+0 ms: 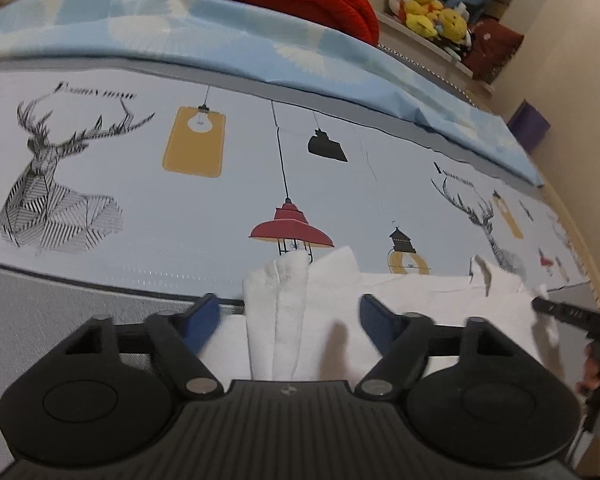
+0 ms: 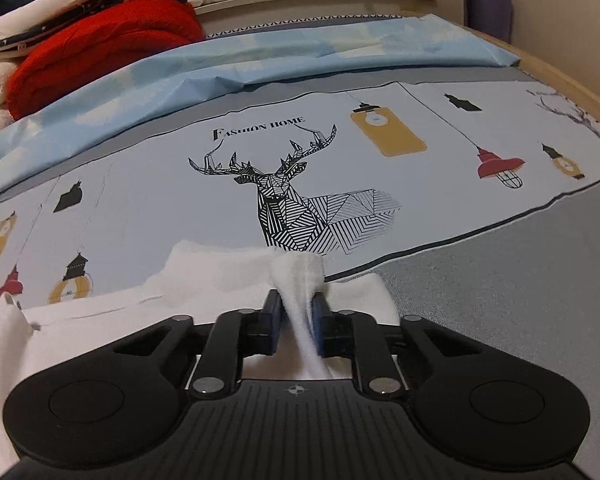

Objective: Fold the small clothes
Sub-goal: 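Lay the hem onto the folded sleeves and open both grippers, then pinch the folded edge with the left gripper while the right gripper pinches beside it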

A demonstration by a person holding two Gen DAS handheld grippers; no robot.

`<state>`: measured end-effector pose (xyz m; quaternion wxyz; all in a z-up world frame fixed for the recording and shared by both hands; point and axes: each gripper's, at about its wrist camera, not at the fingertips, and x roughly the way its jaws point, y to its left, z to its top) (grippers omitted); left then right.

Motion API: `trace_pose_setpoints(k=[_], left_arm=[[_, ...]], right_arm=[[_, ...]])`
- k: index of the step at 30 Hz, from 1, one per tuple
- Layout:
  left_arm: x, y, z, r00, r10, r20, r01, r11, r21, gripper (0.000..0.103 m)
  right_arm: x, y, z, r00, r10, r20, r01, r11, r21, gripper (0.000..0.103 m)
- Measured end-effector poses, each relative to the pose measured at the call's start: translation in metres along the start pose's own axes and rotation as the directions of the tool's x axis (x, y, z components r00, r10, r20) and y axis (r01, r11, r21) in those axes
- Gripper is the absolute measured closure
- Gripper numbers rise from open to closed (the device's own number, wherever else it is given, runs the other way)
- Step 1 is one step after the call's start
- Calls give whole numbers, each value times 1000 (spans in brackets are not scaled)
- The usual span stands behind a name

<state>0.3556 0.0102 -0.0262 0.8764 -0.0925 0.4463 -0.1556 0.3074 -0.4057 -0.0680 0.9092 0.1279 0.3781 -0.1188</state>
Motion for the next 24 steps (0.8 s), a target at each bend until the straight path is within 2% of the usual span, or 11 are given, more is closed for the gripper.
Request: trace_pose_setpoints(k=[3,4,5,8,11,13,15,19,24], left_arm=[[4,-2,-1,999,33,-8,-33,999,23,67],[6,-1,-1,997,73,-7,-73,997,22,85],[6,1,0,995,103,-2,-103,995,10,92],[-7,12,4,995,95,22,-94,995,-38,97],[-24,12,4,992,102,69,-102,995,0,98],[-29,13,4,990,110,84,-110,994,-4,98],[-30,16,7,990,111,88,-109,994,-30,98],[-14,15,10,988,136,76,-134,991,-31,98],[18,18,6,983,181,20,-180,983,-21,97]], right_arm=[[-3,-1,0,1000,8,-1,-8,1000,4,97],[-5,-1,1,1000,10,2,-10,1000,6,98],[-8,-1,1,1000,16,4,-16,1000,8,99],[-23,-5,5,999,53,4,-53,998,18,99],[-42,-13,7,994,108,11,-108,994,22,99],[-49,-18,10,993,113,43,-115,993,25,99],[-47,-28,15,992,101,78,-107,992,72,99],[-14,-40,20,996,51,79,-63,985,163,99],[16,-25,8,998,-10,70,3,994,105,99]])
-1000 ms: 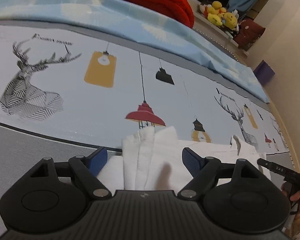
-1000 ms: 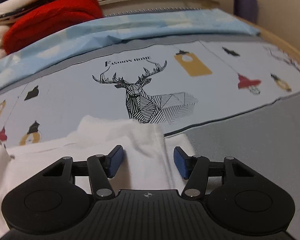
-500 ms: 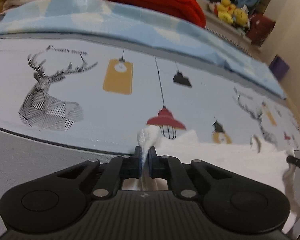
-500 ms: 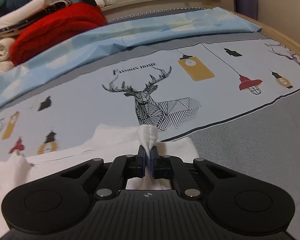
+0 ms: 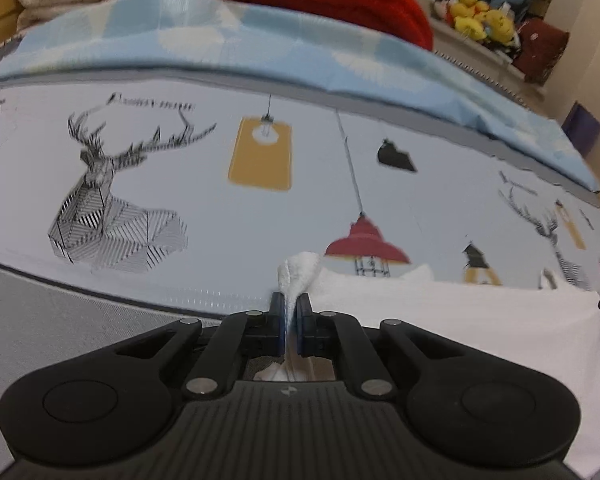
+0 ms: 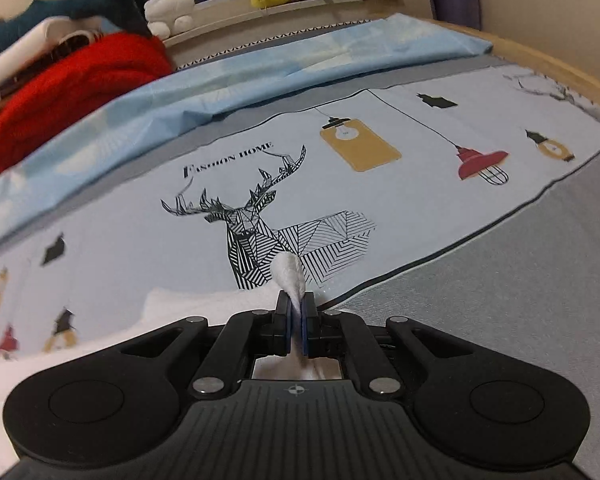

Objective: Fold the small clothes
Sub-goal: 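Pinch the folded edge with the left gripper while the right gripper pinches beside it, then fold the pinched shirt half over with both grippers and release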

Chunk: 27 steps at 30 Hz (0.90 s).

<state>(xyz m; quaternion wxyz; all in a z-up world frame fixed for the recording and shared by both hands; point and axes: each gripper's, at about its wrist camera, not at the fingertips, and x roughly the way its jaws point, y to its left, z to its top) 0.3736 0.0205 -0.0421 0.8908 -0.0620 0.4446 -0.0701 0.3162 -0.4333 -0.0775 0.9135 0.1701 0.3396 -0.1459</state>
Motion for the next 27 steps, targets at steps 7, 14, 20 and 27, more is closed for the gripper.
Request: trace_pose_setpoints(k=[7,14,20,27], left_arm=[[-3,8,-4,998,42,43,-42,999,-11,55],[-39,29,-4,996,3,93,5,996,-85,19],[-76,28,-33,998,-31,61,31,999,14,18],[-125,29,-94,996,-84,18,84,996,-37,17]], right_arm=[[2,-10,-1,996,-20,85,17,999,41,91],[-78,-59,20,982,80,170,-101,988,116,87],[-122,-74,-36,992,105,-76,-111,991,-76,87],[-154,-70,-99,982,96,-160,-127,972,-197,87]])
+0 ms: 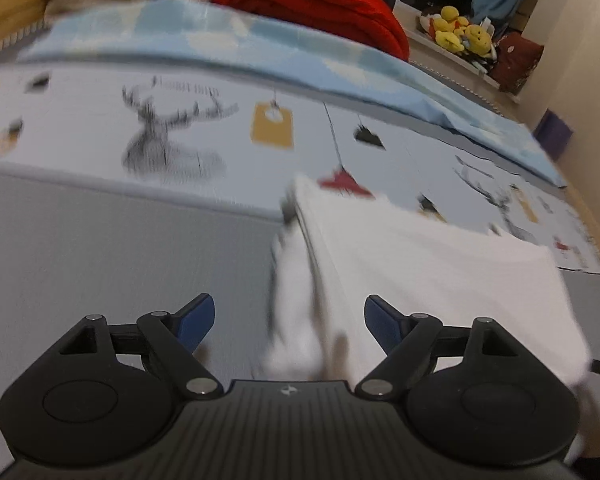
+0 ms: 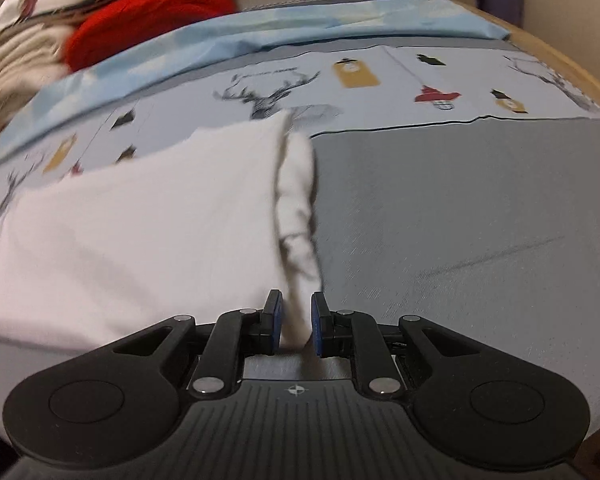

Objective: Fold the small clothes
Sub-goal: 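Fold the pinched shirt half over with both grippers and release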

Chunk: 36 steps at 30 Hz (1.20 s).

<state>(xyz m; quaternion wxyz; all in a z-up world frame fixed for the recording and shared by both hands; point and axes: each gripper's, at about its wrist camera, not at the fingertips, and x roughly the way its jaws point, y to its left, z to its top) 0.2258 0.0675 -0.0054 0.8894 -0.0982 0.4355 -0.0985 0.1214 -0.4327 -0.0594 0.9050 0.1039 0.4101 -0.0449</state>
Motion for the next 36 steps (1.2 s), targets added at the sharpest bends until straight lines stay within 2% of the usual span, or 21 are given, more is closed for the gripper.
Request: trace_pose_setpoints(k=[4,6,9,12,13,14,17,19,20,21,23,25,27,28,29,31,33,36], left_arm=[[-15,-6,-39,999,-33,-38,33,999,-3,16],[-18,-8,-53,998,-32,-53,32,999,-6,11],[-11,-14,-65,994,-58,-92,59,998,7,11],[3,-24,-71,992,-22,-123,30,997,67,11],[7,-25,-72,990,-14,-141,25,997,74,11],[12,-27,-74,986,-17,-167,30,997,78,11],[16,-25,-76,986,24,-165,-8,995,96,11],[19,-18,-75,981,113,-159,-98,990,104,11],[20,-11,-75,979,127,-159,-114,990,88,11],[19,-7,-73,981,117,-156,-108,992,70,11],[17,-4,-71,981,113,-157,-104,992,67,11],[16,-3,-71,980,123,-157,-111,991,80,11],[13,-4,-71,979,129,-160,-115,989,89,11],[11,-4,-72,978,128,-164,-115,990,87,11],[10,-2,-71,978,126,-166,-114,990,82,11],[3,-2,-72,979,130,-159,-119,990,76,9],[-6,-4,-76,980,150,-133,-143,988,62,0],[-21,-12,-87,984,155,-87,-150,987,61,0]], right_arm=[[3,5,-6,1000,-2,-26,2,1000,-30,87],[3,4,-8,999,25,-32,-26,999,-23,87],[9,6,-8,999,27,-37,-28,999,-34,82],[18,9,-7,999,-5,-51,2,998,-58,80],[18,10,-7,999,-2,-50,-2,998,-62,85],[17,11,-7,999,11,-45,-14,997,-71,98],[3,14,-11,1000,28,-10,-29,993,-115,98],[5,1,-11,999,-2,-36,-1,998,-70,98],[9,-3,-11,998,-18,-60,15,998,-54,98],[15,-5,-13,996,-20,-89,16,999,-52,98],[19,1,-15,995,-43,-89,35,995,-97,98],[19,2,-14,994,-53,-93,44,995,-94,98],[17,-1,-11,991,-80,-106,73,995,-62,80],[14,-3,-12,989,-103,-102,99,994,-44,66],[10,-3,-11,989,-123,-86,121,992,-31,59],[-2,-4,-14,989,-143,-38,142,990,-13,58],[-13,1,-18,990,-141,13,141,990,11,56],[-32,20,-32,991,-94,96,90,995,42,43]])
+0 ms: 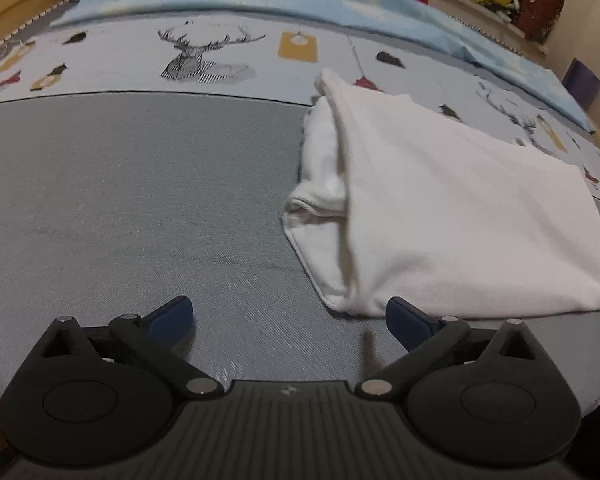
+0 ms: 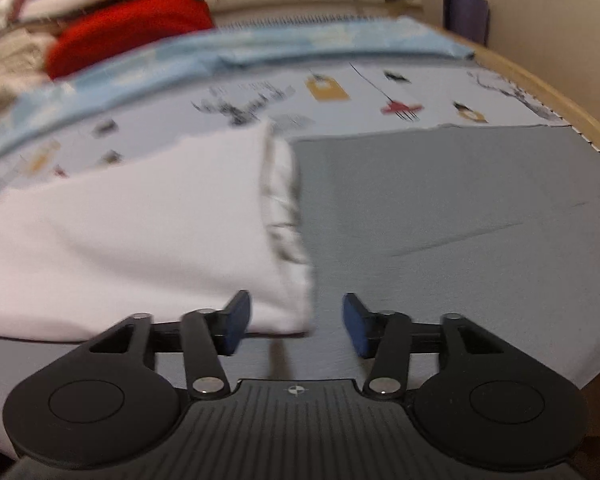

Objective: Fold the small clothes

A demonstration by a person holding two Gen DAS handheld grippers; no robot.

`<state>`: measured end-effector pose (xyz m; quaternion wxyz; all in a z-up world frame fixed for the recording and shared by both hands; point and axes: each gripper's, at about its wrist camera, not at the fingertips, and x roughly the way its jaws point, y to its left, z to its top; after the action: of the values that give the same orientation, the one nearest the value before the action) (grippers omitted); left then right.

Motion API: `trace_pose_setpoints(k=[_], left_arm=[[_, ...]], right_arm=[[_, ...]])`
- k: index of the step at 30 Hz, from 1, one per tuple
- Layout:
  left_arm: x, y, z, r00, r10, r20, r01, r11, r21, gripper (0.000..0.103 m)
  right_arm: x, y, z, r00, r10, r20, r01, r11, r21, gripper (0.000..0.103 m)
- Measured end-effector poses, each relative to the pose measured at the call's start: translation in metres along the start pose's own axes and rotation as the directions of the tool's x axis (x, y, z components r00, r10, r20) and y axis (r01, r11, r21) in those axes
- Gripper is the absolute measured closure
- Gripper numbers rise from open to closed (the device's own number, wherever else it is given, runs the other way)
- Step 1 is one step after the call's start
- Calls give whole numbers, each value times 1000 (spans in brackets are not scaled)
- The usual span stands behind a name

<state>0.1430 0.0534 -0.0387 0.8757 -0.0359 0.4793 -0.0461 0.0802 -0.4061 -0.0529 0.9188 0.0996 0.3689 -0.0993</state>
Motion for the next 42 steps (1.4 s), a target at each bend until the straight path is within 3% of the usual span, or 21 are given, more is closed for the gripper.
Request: trace_pose_setpoints(k=[2,6,10,15,32,37,42], left_arm=[[-7,-8,-11,1000,-10,10,10,1000,7,0],[-14,-25,-30,999,20,34,-22,999,31,0],[-16,-40,-42,998,40,54,-44,997,69,0],[-15,-47,-50,997,43,62,-49,994,97,0],[-8,-42,-45,997,57,53,-62,993,97,0],[-9,-42,-43,997,52,53,-56,995,87,0],[-13,-37,-40,997,43,59,-47,997,56,0]], right_arm=[[-12,16,-13,999,37,37,-37,999,13,37],[-23,40,-35,991,123,54,-125,991,43,37],[-26,68,-49,985,162,58,-162,987,-5,37],[-23,85,-53,986,160,45,-158,986,-46,37],[-9,86,-55,990,142,1,-142,989,-29,37],[-4,75,-53,987,158,-26,-156,986,64,37],[3,39,-54,988,152,-30,-135,938,318,36]])
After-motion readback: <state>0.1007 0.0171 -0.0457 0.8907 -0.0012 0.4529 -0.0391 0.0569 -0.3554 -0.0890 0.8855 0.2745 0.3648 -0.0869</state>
